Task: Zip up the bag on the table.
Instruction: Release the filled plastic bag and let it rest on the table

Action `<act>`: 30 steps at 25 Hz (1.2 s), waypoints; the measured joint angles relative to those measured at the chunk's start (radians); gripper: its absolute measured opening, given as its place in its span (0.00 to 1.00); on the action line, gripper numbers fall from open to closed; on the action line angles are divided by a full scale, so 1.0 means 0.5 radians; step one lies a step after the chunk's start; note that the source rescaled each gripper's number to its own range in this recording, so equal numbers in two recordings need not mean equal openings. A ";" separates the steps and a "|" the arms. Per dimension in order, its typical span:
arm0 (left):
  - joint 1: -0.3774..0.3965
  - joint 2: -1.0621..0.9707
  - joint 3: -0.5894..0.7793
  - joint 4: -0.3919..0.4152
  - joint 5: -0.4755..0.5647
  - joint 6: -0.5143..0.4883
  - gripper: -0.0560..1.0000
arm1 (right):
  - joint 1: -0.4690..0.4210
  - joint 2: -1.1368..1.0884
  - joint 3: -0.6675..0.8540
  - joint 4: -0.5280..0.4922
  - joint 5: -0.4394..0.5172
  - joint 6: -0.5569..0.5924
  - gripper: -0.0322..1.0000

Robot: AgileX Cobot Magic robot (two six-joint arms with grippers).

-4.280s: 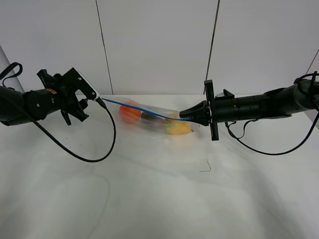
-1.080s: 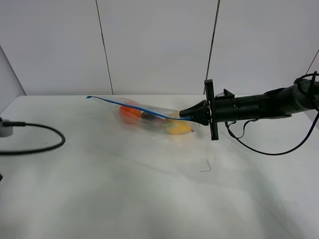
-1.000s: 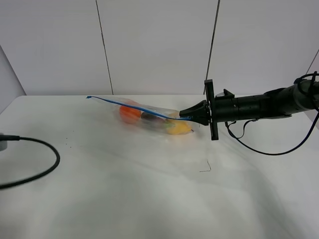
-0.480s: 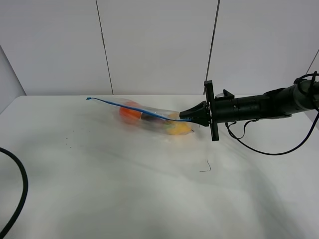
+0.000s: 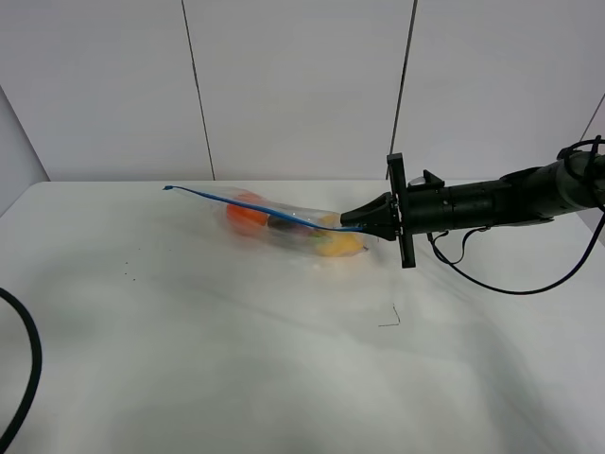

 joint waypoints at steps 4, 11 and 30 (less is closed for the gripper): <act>0.000 -0.150 0.000 -0.002 -0.006 0.000 0.98 | 0.000 0.000 0.000 -0.004 0.000 0.000 0.03; 0.000 -0.695 0.002 -0.008 -0.006 0.000 0.98 | 0.000 0.000 0.000 -0.005 0.000 0.000 0.03; 0.000 -0.946 0.013 -0.028 -0.002 0.000 0.98 | 0.000 0.000 0.000 -0.028 0.000 -0.001 0.03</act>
